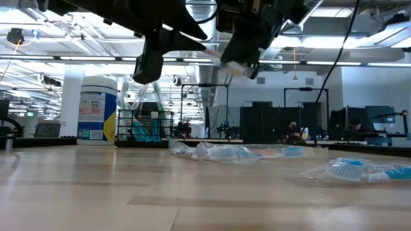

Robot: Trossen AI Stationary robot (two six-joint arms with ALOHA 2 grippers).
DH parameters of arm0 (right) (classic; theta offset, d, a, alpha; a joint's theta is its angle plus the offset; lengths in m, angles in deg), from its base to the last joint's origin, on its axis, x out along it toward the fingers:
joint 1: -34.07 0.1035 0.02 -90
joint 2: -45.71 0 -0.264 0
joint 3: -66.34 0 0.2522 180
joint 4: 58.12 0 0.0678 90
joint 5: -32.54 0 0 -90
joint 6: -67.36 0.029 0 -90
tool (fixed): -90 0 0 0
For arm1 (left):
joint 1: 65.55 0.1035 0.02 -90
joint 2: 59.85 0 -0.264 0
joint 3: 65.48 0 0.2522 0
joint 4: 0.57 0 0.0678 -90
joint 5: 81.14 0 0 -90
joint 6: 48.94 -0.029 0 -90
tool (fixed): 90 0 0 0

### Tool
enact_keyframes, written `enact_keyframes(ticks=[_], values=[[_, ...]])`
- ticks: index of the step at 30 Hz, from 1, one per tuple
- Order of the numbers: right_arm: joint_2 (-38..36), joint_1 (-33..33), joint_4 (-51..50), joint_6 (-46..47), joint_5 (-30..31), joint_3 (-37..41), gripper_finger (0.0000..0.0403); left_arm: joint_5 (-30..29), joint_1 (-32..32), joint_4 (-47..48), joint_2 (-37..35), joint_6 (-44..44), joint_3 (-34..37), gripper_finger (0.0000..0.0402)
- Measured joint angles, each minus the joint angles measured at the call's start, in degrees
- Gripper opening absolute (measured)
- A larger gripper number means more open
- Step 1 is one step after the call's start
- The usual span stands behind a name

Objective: Pick & Place toothbrushing station
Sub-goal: Put the bottom orange toothbrush into the black wire organizer

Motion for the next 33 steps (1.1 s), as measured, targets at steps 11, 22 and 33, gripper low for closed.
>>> enact_keyframes(ticks=[11, 22, 33], values=[[0.0, 0.0, 2.6, 0.1, -1.5, 0.0, 0.0005, 1.6, 0.3, 0.0, -0.4, -0.2, 0.0, 0.0126], [0.0, 0.0, 4.5, 1.1, -3.6, 0.0, 0.0006, 6.6, 0.3, 0.6, -0.4, -13.1, 0.0, 0.0122], [0.0, 0.1, 5.6, 1.2, -4.4, 0.0, 0.0005, 6.5, 0.9, 0.7, -0.4, -13.1, 0.0, 0.0046]])
